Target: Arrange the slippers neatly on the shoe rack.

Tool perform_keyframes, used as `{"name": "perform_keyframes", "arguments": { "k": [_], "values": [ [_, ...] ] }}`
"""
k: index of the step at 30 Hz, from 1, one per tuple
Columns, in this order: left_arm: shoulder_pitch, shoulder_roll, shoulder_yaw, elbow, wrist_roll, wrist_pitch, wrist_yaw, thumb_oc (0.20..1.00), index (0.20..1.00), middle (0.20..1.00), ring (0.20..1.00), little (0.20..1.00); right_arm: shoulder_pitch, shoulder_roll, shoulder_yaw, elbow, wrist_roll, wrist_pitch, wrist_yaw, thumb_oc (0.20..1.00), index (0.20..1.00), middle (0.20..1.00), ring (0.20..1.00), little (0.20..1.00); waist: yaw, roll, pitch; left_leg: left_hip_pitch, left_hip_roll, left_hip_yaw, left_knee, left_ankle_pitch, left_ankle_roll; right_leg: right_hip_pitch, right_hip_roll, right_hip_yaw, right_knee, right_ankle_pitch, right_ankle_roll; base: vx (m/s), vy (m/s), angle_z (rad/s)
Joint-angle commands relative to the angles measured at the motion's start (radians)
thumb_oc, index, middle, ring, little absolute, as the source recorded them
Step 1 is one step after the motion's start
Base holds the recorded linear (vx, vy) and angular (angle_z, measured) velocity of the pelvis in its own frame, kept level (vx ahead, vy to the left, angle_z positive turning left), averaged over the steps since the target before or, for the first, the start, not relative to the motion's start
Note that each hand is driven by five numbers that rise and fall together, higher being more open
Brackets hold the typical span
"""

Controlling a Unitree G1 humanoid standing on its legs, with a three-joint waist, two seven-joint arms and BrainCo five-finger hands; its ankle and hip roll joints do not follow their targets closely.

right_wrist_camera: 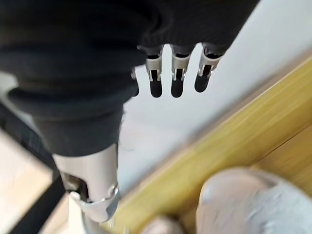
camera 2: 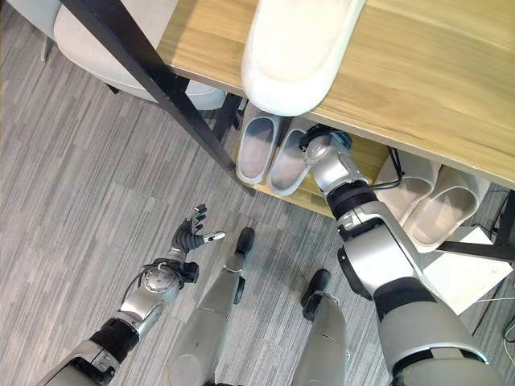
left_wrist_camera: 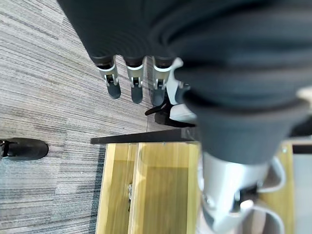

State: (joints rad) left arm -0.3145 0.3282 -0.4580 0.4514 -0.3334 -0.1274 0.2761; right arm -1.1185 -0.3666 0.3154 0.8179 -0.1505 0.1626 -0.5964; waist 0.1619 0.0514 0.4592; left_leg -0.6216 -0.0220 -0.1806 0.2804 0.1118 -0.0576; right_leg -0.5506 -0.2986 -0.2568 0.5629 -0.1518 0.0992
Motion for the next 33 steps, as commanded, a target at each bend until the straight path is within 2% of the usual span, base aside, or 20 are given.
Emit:
{"name": "perform_keyframes", "arguments": {
  "k": [1, 3, 4, 5, 7, 8, 9, 10, 12, 19, 24, 27, 28, 29, 30, 33],
  "values": [
    [-0.011, -0.002, 0.029, 0.018, 0.029, -0.011, 0.02, 1.0, 1.0, 1.0, 1.0, 1.0, 0.024, 0.009, -0.067, -0.035, 0.119, -0.06, -0.076, 1.0, 1.0, 1.0, 1.0, 1.0, 0.013, -0.038, 0.019, 0.017, -0.016, 0.049, 0.072, -0.15, 0.037, 0.058, 0.024, 0.005, -0.153, 0.103, -0.019, -0.01, -0.013, -0.11],
    [-0.011, -0.004, 0.023, 0.021, 0.033, -0.007, 0.02, 1.0, 1.0, 1.0, 1.0, 1.0, 0.059, 0.049, -0.11, -0.015, 0.22, -0.104, -0.084, 1.0, 1.0, 1.0, 1.0, 1.0, 0.014, -0.036, 0.018, 0.019, -0.014, 0.046, 0.07, -0.147, 0.035, 0.067, 0.024, 0.0, -0.162, 0.103, -0.017, -0.02, -0.032, -0.13],
    [-0.014, 0.002, 0.015, 0.019, 0.035, 0.001, 0.017, 1.0, 1.0, 1.0, 1.0, 1.0, 0.065, 0.067, -0.135, 0.03, 0.338, -0.149, -0.06, 1.0, 1.0, 1.0, 1.0, 1.0, 0.018, -0.039, 0.019, 0.018, -0.014, 0.042, 0.069, -0.144, 0.034, 0.071, 0.023, -0.007, -0.165, 0.105, -0.016, -0.02, -0.037, -0.08],
    [-0.015, 0.002, 0.015, 0.019, 0.035, 0.001, 0.017, 1.0, 1.0, 1.0, 1.0, 1.0, 0.063, 0.067, -0.135, 0.033, 0.339, -0.151, -0.06, 1.0, 1.0, 1.0, 1.0, 1.0, 0.018, -0.039, 0.019, 0.018, -0.014, 0.041, 0.069, -0.144, 0.034, 0.072, 0.023, -0.008, -0.166, 0.105, -0.016, -0.01, -0.04, -0.03],
    [-0.016, 0.008, 0.002, 0.008, 0.032, 0.007, 0.015, 1.0, 1.0, 1.0, 1.0, 1.0, 0.047, 0.09, -0.165, 0.104, 0.486, -0.201, -0.024, 1.0, 1.0, 1.0, 1.0, 1.0, 0.026, -0.037, 0.019, 0.014, -0.015, 0.037, 0.068, -0.142, 0.032, 0.076, 0.022, -0.017, -0.172, 0.106, -0.014, 0.04, -0.058, 0.03],
    [-0.019, 0.016, -0.008, 0.008, 0.031, 0.013, 0.009, 1.0, 1.0, 1.0, 1.0, 1.0, 0.015, 0.096, -0.182, 0.186, 0.607, -0.225, 0.019, 1.0, 1.0, 1.0, 1.0, 1.0, 0.035, -0.036, 0.017, 0.022, -0.014, 0.032, 0.074, -0.173, 0.029, 0.083, 0.025, -0.011, -0.161, 0.079, -0.005, 0.01, -0.057, 0.14],
    [-0.018, 0.022, -0.014, 0.003, 0.029, 0.015, 0.006, 1.0, 1.0, 1.0, 1.0, 1.0, -0.004, 0.096, -0.184, 0.222, 0.657, -0.228, 0.046, 1.0, 1.0, 1.0, 1.0, 1.0, 0.045, -0.032, 0.023, 0.009, -0.018, 0.033, 0.073, -0.145, 0.033, 0.075, 0.02, -0.023, -0.165, 0.102, -0.013, 0.11, -0.094, 0.15],
    [-0.018, 0.03, -0.017, 0.003, 0.026, 0.016, -0.002, 1.0, 1.0, 1.0, 1.0, 1.0, -0.048, 0.087, -0.168, 0.261, 0.695, -0.229, 0.075, 1.0, 1.0, 1.0, 1.0, 1.0, 0.058, -0.031, 0.023, 0.017, -0.017, 0.028, 0.076, -0.176, 0.03, 0.083, 0.023, -0.018, -0.156, 0.074, -0.003, 0.03, -0.043, 0.11],
    [-0.02, 0.033, -0.021, 0.007, 0.023, 0.014, -0.005, 1.0, 1.0, 1.0, 1.0, 1.0, -0.086, 0.083, -0.165, 0.3, 0.742, -0.232, 0.099, 1.0, 1.0, 1.0, 1.0, 1.0, 0.072, -0.026, 0.027, 0.014, -0.019, 0.026, 0.077, -0.176, 0.03, 0.082, 0.02, -0.024, -0.154, 0.072, -0.001, 0.07, -0.038, 0.13],
    [-0.038, 0.045, -0.042, 0.012, 0.016, -0.001, -0.017, 1.0, 1.0, 1.0, 1.0, 1.0, -0.219, 0.051, -0.147, 0.412, 0.783, -0.22, 0.155, 1.0, 1.0, 1.0, 1.0, 1.0, 0.113, -0.006, 0.029, -0.001, -0.029, 0.023, 0.077, -0.177, 0.035, 0.08, 0.01, -0.035, -0.15, 0.067, 0.006, 0.03, -0.005, 0.12],
    [-0.053, 0.034, -0.05, 0.039, 0.023, -0.002, -0.02, 1.0, 1.0, 1.0, 1.0, 1.0, -0.22, 0.041, -0.125, 0.395, 0.766, -0.226, 0.162, 1.0, 1.0, 1.0, 1.0, 1.0, 0.115, -0.006, 0.029, 0.014, -0.028, 0.027, 0.07, -0.174, 0.036, 0.093, 0.011, -0.037, -0.153, 0.066, 0.006, 0.03, 0.006, 0.0],
    [-0.059, 0.025, -0.038, 0.068, 0.036, 0.01, -0.011, 1.0, 1.0, 1.0, 1.0, 1.0, -0.147, 0.071, -0.094, 0.328, 0.713, -0.222, 0.158, 1.0, 1.0, 1.0, 1.0, 1.0, 0.085, -0.029, 0.02, 0.054, -0.013, 0.041, 0.053, -0.173, 0.033, 0.117, 0.023, -0.027, -0.174, 0.076, 0.002, -0.01, 0.029, -0.02],
    [-0.058, 0.022, -0.03, 0.077, 0.04, 0.014, -0.008, 1.0, 1.0, 1.0, 1.0, 1.0, -0.101, 0.078, -0.078, 0.279, 0.676, -0.216, 0.152, 1.0, 1.0, 1.0, 1.0, 1.0, 0.069, -0.04, 0.019, 0.063, -0.007, 0.05, 0.038, -0.143, 0.033, 0.125, 0.024, -0.033, -0.201, 0.112, -0.006, -0.06, 0.048, -0.12],
    [-0.052, 0.021, -0.025, 0.078, 0.042, 0.017, -0.007, 1.0, 1.0, 1.0, 1.0, 1.0, -0.073, 0.085, -0.071, 0.238, 0.658, -0.213, 0.147, 1.0, 1.0, 1.0, 1.0, 1.0, 0.062, -0.045, 0.016, 0.075, -0.002, 0.054, 0.029, -0.141, 0.031, 0.135, 0.028, -0.03, -0.212, 0.117, -0.006, -0.06, 0.017, -0.32],
    [-0.037, 0.02, -0.016, 0.099, 0.07, 0.029, -0.014, 1.0, 1.0, 1.0, 1.0, 1.0, 0.029, 0.108, -0.055, 0.135, 0.604, -0.2, 0.153, 1.0, 1.0, 1.0, 1.0, 1.0, 0.035, -0.064, -0.001, 0.126, 0.015, 0.067, -0.012, -0.132, 0.024, 0.18, 0.039, -0.027, -0.261, 0.138, -0.002, 0.03, -0.023, -0.35],
    [-0.028, 0.015, -0.008, 0.141, 0.105, 0.042, -0.034, 1.0, 1.0, 1.0, 1.0, 1.0, 0.153, 0.137, -0.03, 0.04, 0.557, -0.188, 0.177, 1.0, 1.0, 1.0, 1.0, 1.0, 0.009, -0.082, -0.038, 0.196, 0.034, 0.081, -0.072, -0.116, 0.013, 0.238, 0.05, -0.022, -0.325, 0.165, 0.005, 0.05, -0.023, -0.37]
  ]
}}
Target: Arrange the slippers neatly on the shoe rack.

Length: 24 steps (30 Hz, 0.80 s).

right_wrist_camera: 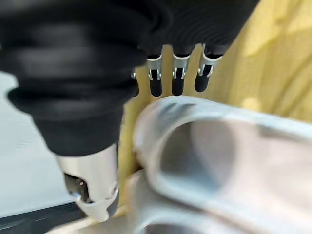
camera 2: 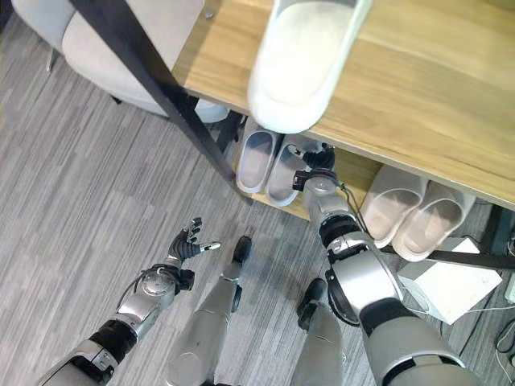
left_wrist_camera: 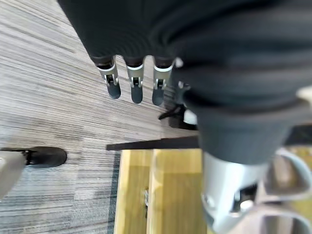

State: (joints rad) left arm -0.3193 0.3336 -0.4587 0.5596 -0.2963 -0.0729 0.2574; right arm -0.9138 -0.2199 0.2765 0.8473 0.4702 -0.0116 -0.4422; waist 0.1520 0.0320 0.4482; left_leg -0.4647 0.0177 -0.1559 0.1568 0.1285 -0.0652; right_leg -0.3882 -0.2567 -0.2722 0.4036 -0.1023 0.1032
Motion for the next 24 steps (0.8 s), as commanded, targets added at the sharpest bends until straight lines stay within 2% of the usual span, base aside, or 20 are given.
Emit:
{"name": "perform_keyframes", "arguments": {
  "k": [1, 4, 7, 9, 10, 11, 12, 13, 14, 15, 19, 24],
  "values": [
    [-0.018, 0.01, -0.005, 0.043, 0.078, -0.011, -0.022, 1.0, 1.0, 1.0, 1.0, 1.0, -0.01, -0.006, 0.018, -0.014, -0.088, -0.007, 0.036, 1.0, 1.0, 1.0, 1.0, 1.0, 0.013, -0.065, -0.04, 0.067, 0.001, 0.061, 0.027, -0.125, 0.016, 0.101, 0.012, -0.007, -0.192, 0.128, 0.005, 0.08, -0.028, -0.34],
    [0.0, 0.012, -0.011, 0.104, 0.184, 0.014, -0.086, 1.0, 1.0, 1.0, 1.0, 1.0, 0.215, 0.013, 0.068, -0.17, -0.202, 0.021, 0.119, 1.0, 1.0, 1.0, 1.0, 1.0, -0.024, -0.071, -0.116, 0.197, 0.037, 0.096, -0.093, -0.084, -0.002, 0.204, 0.029, -0.007, -0.311, 0.171, 0.024, 0.12, -0.044, -0.2],
    [0.015, 0.033, -0.018, 0.09, 0.284, 0.025, -0.141, 1.0, 1.0, 1.0, 1.0, 1.0, 0.425, -0.007, 0.089, -0.352, -0.257, 0.012, 0.2, 1.0, 1.0, 1.0, 1.0, 1.0, -0.055, -0.066, -0.161, 0.267, 0.042, 0.121, -0.158, -0.062, -0.014, 0.253, 0.041, -0.005, -0.365, 0.192, 0.036, 0.08, -0.016, -0.39],
    [0.041, 0.071, -0.035, 0.02, 0.363, 0.005, -0.208, 1.0, 1.0, 1.0, 1.0, 1.0, 0.619, -0.083, 0.065, -0.47, -0.299, -0.008, 0.295, 1.0, 1.0, 1.0, 1.0, 1.0, -0.081, -0.06, -0.202, 0.322, 0.045, 0.137, -0.21, -0.051, -0.021, 0.295, 0.05, -0.005, -0.406, 0.2, 0.046, 0.09, -0.026, -0.16],
    [0.046, 0.07, -0.036, 0.018, 0.364, 0.006, -0.209, 1.0, 1.0, 1.0, 1.0, 1.0, 0.626, -0.085, 0.064, -0.475, -0.3, -0.006, 0.296, 1.0, 1.0, 1.0, 1.0, 1.0, -0.08, -0.058, -0.203, 0.328, 0.046, 0.137, -0.216, -0.049, -0.022, 0.3, 0.051, -0.006, -0.41, 0.201, 0.046, 0.08, -0.024, -0.08],
    [0.051, 0.12, -0.076, -0.077, 0.442, -0.009, -0.263, 1.0, 1.0, 1.0, 1.0, 1.0, 0.75, -0.128, 0.027, -0.534, -0.357, -0.006, 0.336, 1.0, 1.0, 1.0, 1.0, 1.0, -0.099, -0.051, -0.232, 0.36, 0.05, 0.152, -0.24, -0.049, -0.028, 0.326, 0.058, -0.005, -0.442, 0.21, 0.052, 0.04, -0.017, -0.1],
    [0.052, 0.12, -0.077, -0.078, 0.442, -0.009, -0.263, 1.0, 1.0, 1.0, 1.0, 1.0, 0.751, -0.128, 0.027, -0.535, -0.357, -0.006, 0.336, 1.0, 1.0, 1.0, 1.0, 1.0, -0.099, -0.051, -0.233, 0.36, 0.05, 0.152, -0.24, -0.049, -0.028, 0.326, 0.058, -0.005, -0.443, 0.21, 0.052, 0.09, -0.022, -0.07],
    [0.042, 0.144, -0.132, -0.136, 0.498, -0.032, -0.33, 1.0, 1.0, 1.0, 1.0, 1.0, 0.833, -0.135, -0.015, -0.545, -0.348, -0.013, 0.355, 1.0, 1.0, 1.0, 1.0, 1.0, -0.123, -0.045, -0.254, 0.385, 0.058, 0.171, -0.244, -0.063, -0.033, 0.347, 0.065, -0.001, -0.467, 0.211, 0.058, 0.04, -0.002, -0.04],
    [0.042, 0.144, -0.134, -0.138, 0.498, -0.031, -0.331, 1.0, 1.0, 1.0, 1.0, 1.0, 0.836, -0.135, -0.017, -0.548, -0.348, -0.012, 0.356, 1.0, 1.0, 1.0, 1.0, 1.0, -0.121, -0.046, -0.256, 0.381, 0.057, 0.171, -0.244, -0.059, -0.032, 0.345, 0.064, 0.0, -0.47, 0.216, 0.057, 0.07, 0.01, -0.04],
    [0.031, 0.168, -0.167, -0.208, 0.507, -0.053, -0.373, 1.0, 1.0, 1.0, 1.0, 1.0, 0.888, -0.135, -0.044, -0.525, -0.321, -0.024, 0.377, 1.0, 1.0, 1.0, 1.0, 1.0, -0.141, -0.041, -0.276, 0.399, 0.058, 0.183, -0.244, -0.068, -0.031, 0.354, 0.067, 0.011, -0.48, 0.22, 0.06, 0.05, 0.017, -0.15],
    [0.004, 0.202, -0.213, -0.415, 0.375, -0.071, -0.48, 1.0, 1.0, 1.0, 1.0, 1.0, 0.931, -0.122, -0.078, -0.441, -0.314, -0.024, 0.383, 1.0, 1.0, 1.0, 1.0, 1.0, -0.157, -0.033, -0.304, 0.436, 0.06, 0.199, -0.244, -0.085, -0.028, 0.379, 0.069, 0.027, -0.481, 0.216, 0.062, 0.06, 0.007, -0.35],
    [-0.057, 0.221, -0.217, -0.643, 0.055, -0.06, -0.539, 1.0, 1.0, 1.0, 1.0, 1.0, 0.933, -0.114, -0.084, -0.383, -0.325, -0.02, 0.382, 1.0, 1.0, 1.0, 1.0, 1.0, -0.167, -0.028, -0.329, 0.454, 0.06, 0.207, -0.244, -0.093, -0.026, 0.395, 0.07, 0.034, -0.486, 0.213, 0.063, 0.03, -0.015, -0.05]
  ]
}}
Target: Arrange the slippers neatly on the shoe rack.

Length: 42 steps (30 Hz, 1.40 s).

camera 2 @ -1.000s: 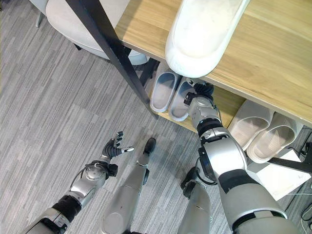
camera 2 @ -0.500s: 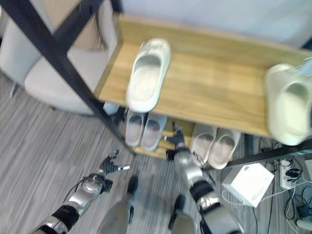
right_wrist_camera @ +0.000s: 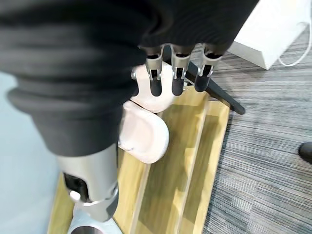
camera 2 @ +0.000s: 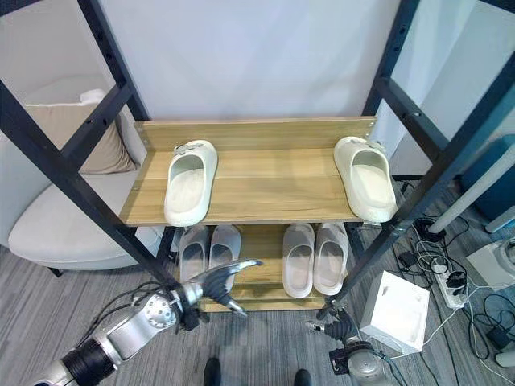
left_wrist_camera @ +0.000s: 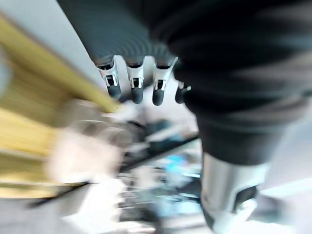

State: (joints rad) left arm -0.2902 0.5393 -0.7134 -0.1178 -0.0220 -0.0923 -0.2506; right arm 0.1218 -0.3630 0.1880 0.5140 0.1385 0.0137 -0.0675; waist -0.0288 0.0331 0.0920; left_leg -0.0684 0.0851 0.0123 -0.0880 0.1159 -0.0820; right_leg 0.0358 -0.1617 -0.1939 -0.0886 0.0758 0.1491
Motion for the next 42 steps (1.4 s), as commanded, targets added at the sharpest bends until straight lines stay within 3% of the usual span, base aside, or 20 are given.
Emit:
{"name": "perform_keyframes", "arguments": {
  "k": [1, 3, 6, 7, 9, 10, 11, 12, 15, 19, 22, 27, 33, 42],
  "values": [
    [-0.103, 0.015, 0.047, 0.002, -0.266, -0.036, -0.033, 1.0, 1.0, 1.0, 1.0, 1.0, -0.099, 0.03, 0.003, -0.052, 0.006, -0.046, 0.01, 1.0, 1.0, 1.0, 1.0, 1.0, 0.013, -0.03, 0.023, 0.06, -0.008, 0.039, 0.001, -0.081, -0.009, -0.028, -0.024, -0.042, 0.005, 0.035, 0.017, 0.0, 0.0, 0.0],
    [-0.144, 0.007, 0.11, -0.057, -0.376, -0.045, 0.013, 1.0, 1.0, 1.0, 1.0, 1.0, -0.09, 0.034, 0.015, -0.073, -0.001, -0.046, 0.022, 1.0, 1.0, 1.0, 1.0, 1.0, 0.015, -0.03, 0.011, 0.069, -0.007, 0.042, 0.001, -0.083, -0.01, -0.018, -0.022, -0.042, 0.003, 0.032, 0.016, 0.04, -0.024, 0.0],
    [-0.146, -0.002, 0.174, -0.071, -0.382, -0.06, 0.053, 1.0, 1.0, 1.0, 1.0, 1.0, -0.077, 0.041, 0.02, -0.09, 0.002, -0.045, 0.031, 1.0, 1.0, 1.0, 1.0, 1.0, 0.017, -0.031, 0.007, 0.076, -0.006, 0.041, 0.001, -0.084, -0.012, -0.009, -0.022, -0.043, 0.002, 0.031, 0.015, 0.01, -0.009, 0.0],
    [-0.172, -0.024, 0.282, -0.058, -0.336, -0.097, 0.146, 1.0, 1.0, 1.0, 1.0, 1.0, -0.063, 0.055, 0.03, -0.09, 0.007, -0.047, 0.043, 1.0, 1.0, 1.0, 1.0, 1.0, 0.023, -0.035, 0.001, 0.078, -0.006, 0.038, 0.001, -0.085, -0.015, -0.004, -0.022, -0.046, 0.001, 0.028, 0.013, 0.0, 0.0, 0.0],
    [-0.176, -0.032, 0.31, -0.046, -0.308, -0.105, 0.168, 1.0, 1.0, 1.0, 1.0, 1.0, -0.064, 0.057, 0.034, -0.085, 0.008, -0.044, 0.046, 1.0, 1.0, 1.0, 1.0, 1.0, 0.021, -0.035, 0.001, 0.08, -0.005, 0.039, 0.001, -0.086, -0.016, 0.0, -0.021, -0.048, 0.001, 0.026, 0.013, 0.02, -0.012, 0.01],
    [-0.203, -0.034, 0.426, -0.017, -0.173, -0.127, 0.285, 1.0, 1.0, 1.0, 1.0, 1.0, -0.054, 0.068, 0.047, -0.087, 0.017, -0.043, 0.063, 1.0, 1.0, 1.0, 1.0, 1.0, 0.024, -0.039, -0.002, 0.087, -0.002, 0.041, 0.001, -0.089, -0.02, 0.007, -0.02, -0.05, 0.001, 0.023, 0.012, 0.05, -0.029, 0.02],
    [-0.204, -0.041, 0.453, 0.0, -0.137, -0.129, 0.315, 1.0, 1.0, 1.0, 1.0, 1.0, -0.051, 0.071, 0.049, -0.085, 0.017, -0.042, 0.068, 1.0, 1.0, 1.0, 1.0, 1.0, 0.025, -0.04, -0.004, 0.087, -0.001, 0.041, 0.001, -0.089, -0.021, 0.007, -0.019, -0.051, 0.001, 0.022, 0.012, 0.06, -0.033, 0.01],
    [-0.238, -0.02, 0.517, 0.045, 0.015, -0.122, 0.406, 1.0, 1.0, 1.0, 1.0, 1.0, -0.047, 0.072, 0.062, -0.078, 0.024, -0.042, 0.079, 1.0, 1.0, 1.0, 1.0, 1.0, 0.023, -0.043, -0.009, 0.089, 0.001, 0.045, 0.001, -0.092, -0.023, 0.008, -0.018, -0.05, 0.001, 0.02, 0.011, 0.04, -0.019, 0.0],
    [-0.295, 0.032, 0.556, 0.14, 0.185, -0.1, 0.499, 1.0, 1.0, 1.0, 1.0, 1.0, -0.048, 0.069, 0.075, -0.058, 0.036, -0.045, 0.094, 1.0, 1.0, 1.0, 1.0, 1.0, 0.018, -0.042, -0.012, 0.095, 0.002, 0.053, 0.001, -0.097, -0.025, 0.01, -0.016, -0.044, 0.001, 0.018, 0.013, 0.02, -0.002, 0.0],
    [-0.369, 0.138, 0.537, 0.291, 0.344, -0.056, 0.588, 1.0, 1.0, 1.0, 1.0, 1.0, -0.054, 0.06, 0.091, -0.049, 0.065, -0.053, 0.102, 1.0, 1.0, 1.0, 1.0, 1.0, 0.01, -0.039, -0.014, 0.101, 0.002, 0.061, 0.001, -0.1, -0.025, 0.011, -0.015, -0.036, 0.001, 0.017, 0.016, 0.01, 0.004, -0.02],
    [-0.472, 0.204, 0.48, 0.504, 0.42, 0.006, 0.658, 1.0, 1.0, 1.0, 1.0, 1.0, -0.059, 0.049, 0.121, -0.052, 0.093, -0.064, 0.103, 1.0, 1.0, 1.0, 1.0, 1.0, -0.003, -0.04, -0.011, 0.105, 0.0, 0.07, 0.001, -0.101, -0.023, 0.009, -0.014, -0.032, 0.001, 0.021, 0.019, 0.02, 0.016, -0.04],
    [-0.574, 0.25, 0.377, 0.655, 0.517, 0.066, 0.682, 1.0, 1.0, 1.0, 1.0, 1.0, -0.071, 0.033, 0.143, -0.062, 0.116, -0.077, 0.096, 1.0, 1.0, 1.0, 1.0, 1.0, -0.015, -0.047, 0.0, 0.099, -0.001, 0.073, 0.001, -0.101, -0.02, 0.0, -0.014, -0.025, 0.001, 0.026, 0.024, 0.0, 0.001, -0.01],
    [-0.668, 0.271, 0.265, 0.803, 0.603, 0.119, 0.695, 1.0, 1.0, 1.0, 1.0, 1.0, -0.08, 0.024, 0.163, -0.075, 0.136, -0.092, 0.086, 1.0, 1.0, 1.0, 1.0, 1.0, -0.026, -0.059, 0.015, 0.094, 0.001, 0.084, 0.001, -0.1, -0.015, -0.018, -0.012, -0.011, 0.001, 0.035, 0.028, -0.01, 0.002, -0.04],
    [-0.763, 0.182, 0.206, 0.983, 0.587, 0.171, 0.714, 1.0, 1.0, 1.0, 1.0, 1.0, -0.075, 0.008, 0.185, -0.097, 0.152, -0.106, 0.064, 1.0, 1.0, 1.0, 1.0, 1.0, -0.049, -0.071, 0.043, 0.085, 0.004, 0.098, 0.001, -0.096, -0.013, -0.043, -0.006, 0.014, 0.002, 0.043, 0.027, -0.01, -0.006, -0.09]
  ]
}}
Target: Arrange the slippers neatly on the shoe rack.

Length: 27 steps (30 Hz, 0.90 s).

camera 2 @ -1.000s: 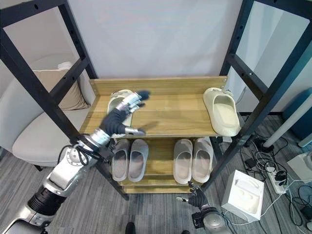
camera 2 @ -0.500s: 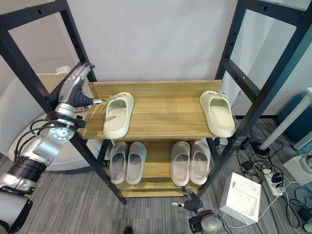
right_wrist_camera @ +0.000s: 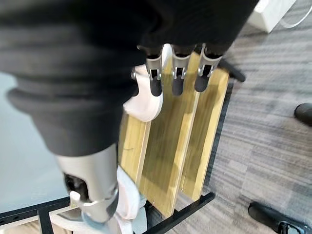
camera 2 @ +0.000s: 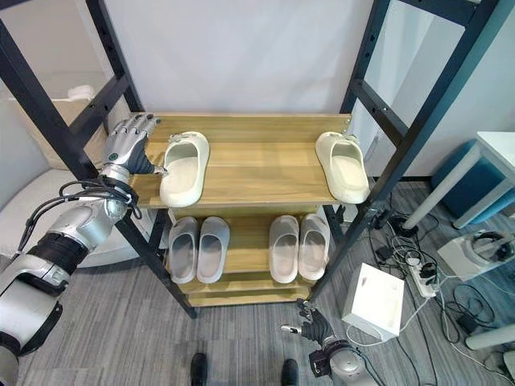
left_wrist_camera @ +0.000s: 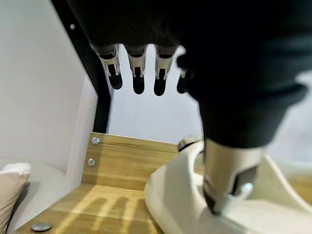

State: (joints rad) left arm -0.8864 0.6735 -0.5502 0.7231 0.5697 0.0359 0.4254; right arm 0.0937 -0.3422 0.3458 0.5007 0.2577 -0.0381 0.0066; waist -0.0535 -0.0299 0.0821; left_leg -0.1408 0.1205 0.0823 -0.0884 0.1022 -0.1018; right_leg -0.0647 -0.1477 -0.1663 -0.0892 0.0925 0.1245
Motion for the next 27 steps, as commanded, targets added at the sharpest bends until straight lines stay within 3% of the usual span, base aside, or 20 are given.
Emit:
{"name": "perform_keyframes", "arguments": {
  "k": [1, 6, 13, 27],
  "values": [
    [-0.175, 0.045, 0.04, 0.137, -0.009, 0.042, 0.042, 1.0, 1.0, 1.0, 1.0, 1.0, -0.048, -0.013, 0.028, -0.085, 0.033, -0.054, -0.013, 1.0, 1.0, 1.0, 1.0, 1.0, -0.026, -0.008, 0.056, 0.156, -0.031, 0.028, 0.001, -0.082, 0.007, 0.054, -0.02, -0.012, 0.003, 0.027, 0.052, 0.0, 0.0, 0.0],
    [-0.17, 0.006, 0.053, 0.077, -0.027, 0.034, 0.049, 1.0, 1.0, 1.0, 1.0, 1.0, -0.047, -0.011, 0.027, -0.084, 0.023, -0.048, -0.017, 1.0, 1.0, 1.0, 1.0, 1.0, -0.029, -0.005, 0.066, 0.15, -0.028, 0.031, 0.001, -0.079, 0.008, 0.044, -0.015, -0.006, 0.004, 0.028, 0.049, -0.01, -0.02, -0.16],
    [-0.114, -0.045, 0.171, -0.104, -0.037, 0.04, 0.146, 1.0, 1.0, 1.0, 1.0, 1.0, -0.042, -0.012, 0.025, -0.087, 0.014, -0.046, -0.023, 1.0, 1.0, 1.0, 1.0, 1.0, -0.031, 0.005, 0.069, 0.145, -0.026, 0.027, 0.001, -0.08, 0.006, 0.046, -0.013, -0.009, 0.002, 0.021, 0.044, 0.0, -0.016, 0.01],
    [-0.223, 0.026, 0.075, 0.117, -0.037, 0.063, 0.113, 1.0, 1.0, 1.0, 1.0, 1.0, -0.02, -0.035, 0.03, -0.083, 0.022, -0.052, -0.007, 1.0, 1.0, 1.0, 1.0, 1.0, -0.049, 0.006, 0.065, 0.146, -0.021, 0.048, 0.001, -0.081, 0.003, 0.032, -0.007, 0.008, 0.002, 0.027, 0.047, 0.0, -0.001, -0.01]
  ]
}}
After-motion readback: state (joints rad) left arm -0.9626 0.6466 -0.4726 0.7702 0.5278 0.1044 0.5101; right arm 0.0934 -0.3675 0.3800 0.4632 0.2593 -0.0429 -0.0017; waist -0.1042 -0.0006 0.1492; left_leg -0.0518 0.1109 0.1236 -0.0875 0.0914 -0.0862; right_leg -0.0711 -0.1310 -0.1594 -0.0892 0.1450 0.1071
